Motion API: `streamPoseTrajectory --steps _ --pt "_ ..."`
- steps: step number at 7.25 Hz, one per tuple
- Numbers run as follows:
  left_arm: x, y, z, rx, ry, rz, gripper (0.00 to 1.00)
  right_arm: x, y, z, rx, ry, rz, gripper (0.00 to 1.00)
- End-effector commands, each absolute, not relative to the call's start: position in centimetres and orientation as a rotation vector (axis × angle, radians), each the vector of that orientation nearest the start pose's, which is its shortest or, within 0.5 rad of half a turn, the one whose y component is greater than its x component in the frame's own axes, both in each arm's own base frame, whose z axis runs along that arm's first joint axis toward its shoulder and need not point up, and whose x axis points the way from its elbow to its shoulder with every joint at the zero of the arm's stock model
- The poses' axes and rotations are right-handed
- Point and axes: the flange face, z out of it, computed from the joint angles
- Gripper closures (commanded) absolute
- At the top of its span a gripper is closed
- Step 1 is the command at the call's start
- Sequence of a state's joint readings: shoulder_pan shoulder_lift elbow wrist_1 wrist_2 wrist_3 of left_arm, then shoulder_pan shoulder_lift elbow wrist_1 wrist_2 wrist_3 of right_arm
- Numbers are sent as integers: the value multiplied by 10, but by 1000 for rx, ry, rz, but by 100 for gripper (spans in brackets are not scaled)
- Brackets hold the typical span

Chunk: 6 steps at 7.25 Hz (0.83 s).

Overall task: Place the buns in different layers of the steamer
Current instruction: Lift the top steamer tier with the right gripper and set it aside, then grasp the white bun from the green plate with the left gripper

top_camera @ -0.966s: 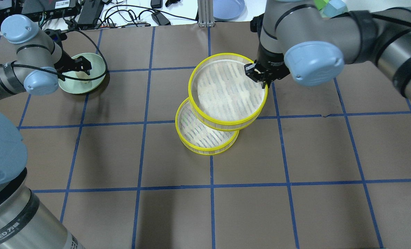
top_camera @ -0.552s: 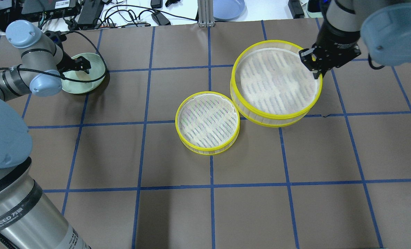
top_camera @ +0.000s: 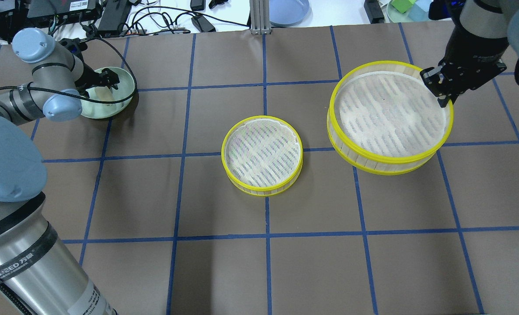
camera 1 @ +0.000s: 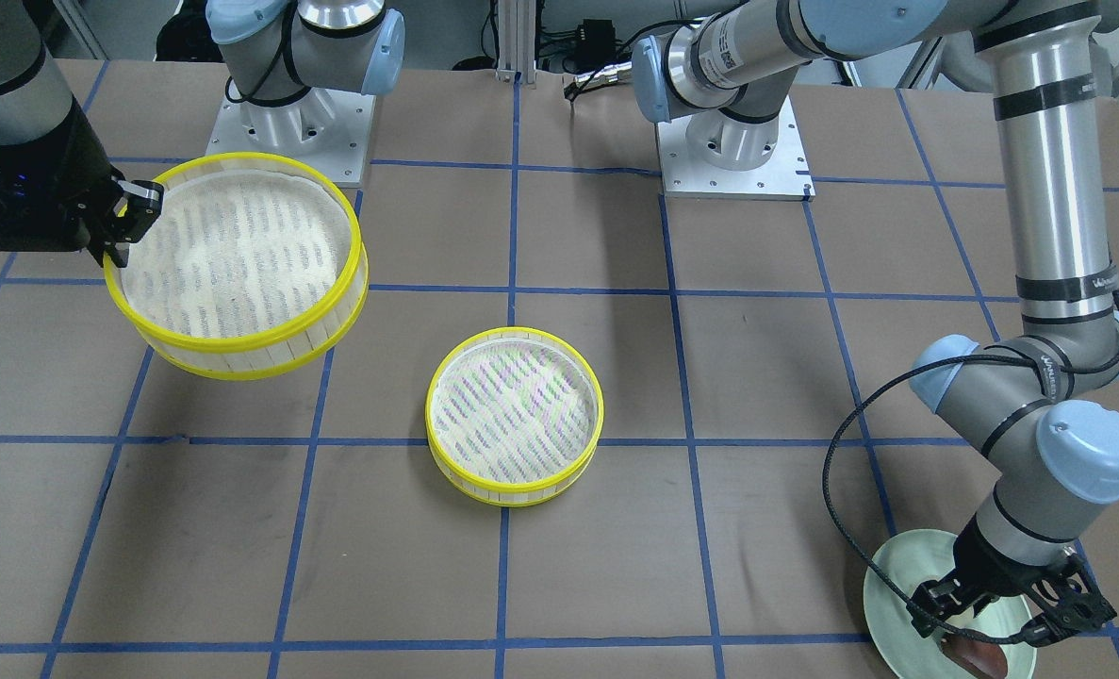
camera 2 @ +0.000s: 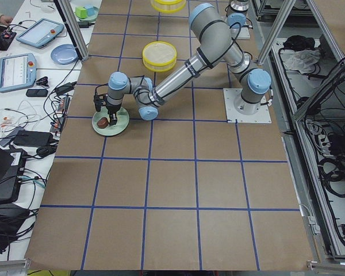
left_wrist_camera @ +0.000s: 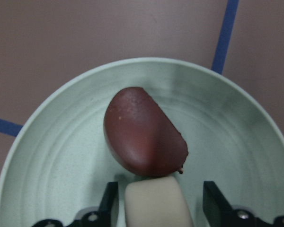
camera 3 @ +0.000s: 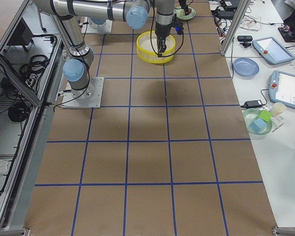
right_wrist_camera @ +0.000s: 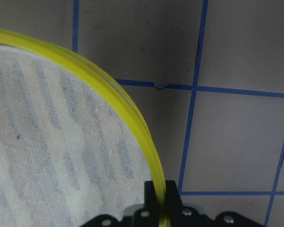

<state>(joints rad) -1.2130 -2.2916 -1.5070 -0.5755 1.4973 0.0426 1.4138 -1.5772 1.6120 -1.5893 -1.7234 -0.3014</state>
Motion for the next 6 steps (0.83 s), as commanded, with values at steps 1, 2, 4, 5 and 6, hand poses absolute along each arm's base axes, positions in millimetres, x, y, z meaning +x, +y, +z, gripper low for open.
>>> streamPoseTrajectory --steps 1,2,4,5,6 --pt "121 -723 184 -460 3060 -551 100 40 -499 474 -283 3271 82 100" --pt "121 -722 195 -451 3056 -572 100 40 -499 474 -291 3269 80 100" --pt "109 -719 215 -494 3066 -591 100 40 -499 474 -293 3267 79 100" --pt "94 -716 228 -537 3075 -576 100 40 -497 475 -293 3268 77 100" --pt "58 -714 243 -541 3093 -558 100 41 -496 478 -292 3264 64 100"
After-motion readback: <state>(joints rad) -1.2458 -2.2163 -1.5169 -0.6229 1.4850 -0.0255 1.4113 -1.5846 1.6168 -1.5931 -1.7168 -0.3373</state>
